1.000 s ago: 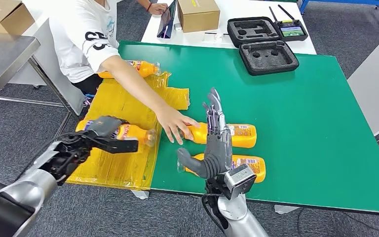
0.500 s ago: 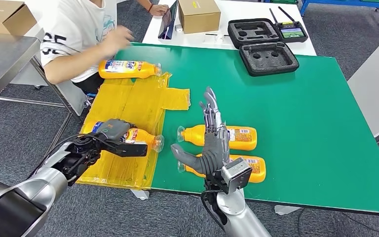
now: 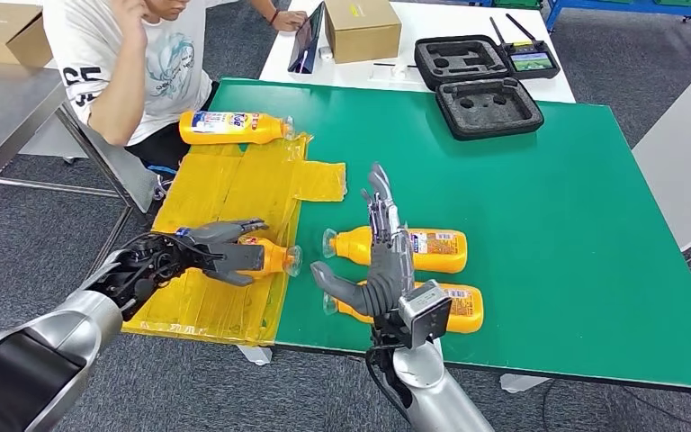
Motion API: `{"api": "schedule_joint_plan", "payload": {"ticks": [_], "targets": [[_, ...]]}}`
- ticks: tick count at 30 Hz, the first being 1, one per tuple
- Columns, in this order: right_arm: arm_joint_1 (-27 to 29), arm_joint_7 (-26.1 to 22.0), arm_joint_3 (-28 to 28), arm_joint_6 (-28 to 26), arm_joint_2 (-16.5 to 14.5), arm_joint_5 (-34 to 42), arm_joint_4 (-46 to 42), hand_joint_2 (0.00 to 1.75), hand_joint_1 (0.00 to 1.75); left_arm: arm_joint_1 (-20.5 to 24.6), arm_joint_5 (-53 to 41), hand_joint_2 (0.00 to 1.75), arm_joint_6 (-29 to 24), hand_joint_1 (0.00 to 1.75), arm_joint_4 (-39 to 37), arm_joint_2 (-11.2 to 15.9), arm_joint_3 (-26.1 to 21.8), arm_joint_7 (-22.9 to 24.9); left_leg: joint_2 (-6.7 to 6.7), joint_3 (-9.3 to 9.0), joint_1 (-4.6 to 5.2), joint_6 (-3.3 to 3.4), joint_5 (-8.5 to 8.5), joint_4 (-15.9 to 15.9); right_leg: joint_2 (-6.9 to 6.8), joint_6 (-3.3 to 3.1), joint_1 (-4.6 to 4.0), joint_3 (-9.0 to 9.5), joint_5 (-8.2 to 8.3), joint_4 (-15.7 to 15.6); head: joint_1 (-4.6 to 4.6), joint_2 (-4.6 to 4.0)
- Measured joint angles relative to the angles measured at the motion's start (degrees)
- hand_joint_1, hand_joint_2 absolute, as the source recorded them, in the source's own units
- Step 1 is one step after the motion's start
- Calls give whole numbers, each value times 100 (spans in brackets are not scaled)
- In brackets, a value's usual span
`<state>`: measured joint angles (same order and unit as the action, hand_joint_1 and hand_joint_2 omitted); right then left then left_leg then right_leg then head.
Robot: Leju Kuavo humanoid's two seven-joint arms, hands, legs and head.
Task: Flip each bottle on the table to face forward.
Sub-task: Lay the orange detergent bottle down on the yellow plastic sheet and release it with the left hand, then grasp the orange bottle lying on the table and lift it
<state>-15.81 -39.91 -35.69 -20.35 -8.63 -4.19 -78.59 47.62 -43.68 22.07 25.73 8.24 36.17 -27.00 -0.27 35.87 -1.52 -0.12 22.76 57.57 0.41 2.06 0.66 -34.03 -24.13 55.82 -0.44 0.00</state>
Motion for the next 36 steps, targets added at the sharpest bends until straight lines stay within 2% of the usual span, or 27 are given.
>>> {"api": "schedule_joint_plan", "payload": {"ticks": [11, 15, 16, 18, 20, 23, 24, 26, 29, 31, 33, 36], "targets": [[-25, 0, 0, 21, 0, 2, 137, 175, 0, 11, 269, 0, 183, 0, -70, 32, -168, -110, 0, -3, 0, 0, 0, 0, 0, 0, 0, 2, 0, 0, -1, 0], [-28, 0, 0, 36, -7, -20, 195, 175, 0, -51, 718, 0, 88, 0, -61, 47, -322, -425, 1, -3, 0, 0, 0, 0, 0, 0, -1, 1, 0, 0, -1, 0], [-28, 0, 0, 38, -10, -34, 207, 175, 0, -107, 807, 0, -180, 0, -43, 49, -371, -535, 1, -2, 0, 0, 0, 0, 1, 0, 0, -2, 0, 0, -1, -1], [-21, 0, 0, 41, -18, -73, 219, 175, 0, -262, 901, 0, -1076, 0, 32, 37, -471, -721, 3, 0, 0, 0, 0, 1, 2, 0, 0, -9, 0, 0, 1, -1], [8, 0, 0, 64, -31, -116, 221, 175, 0, -473, 907, 0, -2498, 0, 209, -27, -614, -882, 3, 6, 0, 0, 0, 2, 3, 0, 0, -14, 0, 0, 0, 0], [47, 0, -2, 136, -72, -124, 251, 175, 0, -818, 793, 0, -5175, 0, 666, -170, -989, -1190, 2, 18, 1, 0, 0, 2, 2, 0, 1, -21, 0, 0, 1, 0], [43, 0, -4, 151, -91, -110, 275, 175, 0, -931, 675, 0, -5710, 0, 876, -208, -1126, -1255, 2, 20, 1, 0, 0, 3, 2, 1, 2, -23, 0, 0, 1, -1], [25, 0, -18, 162, -126, -75, 337, 175, 0, -1201, 297, 0, -6035, 0, 1404, -272, -1434, -1303, 5, 22, 1, 0, 1, 3, 3, 1, 2, -27, -1, 0, 0, -1], [-15, 5, -61, 145, -139, -135, 443, 175, 0, -1653, -274, 0, -6030, 0, 2409, -414, -2054, -1311, 8, 28, 1, 0, 2, 3, 6, 1, 1, -37, -1, -1, 1, 0], [-51, 110, -100, 93, -113, -432, 486, 175, 0, -1878, -293, 0, -6030, 0, 3039, -511, -2440, -1311, 9, 31, 0, 0, 2, 2, 7, 1, 0, -40, -1, -1, 1, 0], [-99, 496, -140, 51, -33, -1111, 499, 175, 0, -2060, -26, 0, -6028, 0, 3566, -576, -2746, -1311, 11, 32, 0, -1, 2, 2, 8, 0, 0, -41, 0, -1, -1, 0], [-190, 1530, -166, 242, 233, -2547, 478, 175, 0, -2330, 888, 0, -6027, 0, 4195, -611, -3077, -1309, 10, 32, -2, -1, 2, 2, 7, 0, -1, -40, 0, -1, 0, -1]]}}
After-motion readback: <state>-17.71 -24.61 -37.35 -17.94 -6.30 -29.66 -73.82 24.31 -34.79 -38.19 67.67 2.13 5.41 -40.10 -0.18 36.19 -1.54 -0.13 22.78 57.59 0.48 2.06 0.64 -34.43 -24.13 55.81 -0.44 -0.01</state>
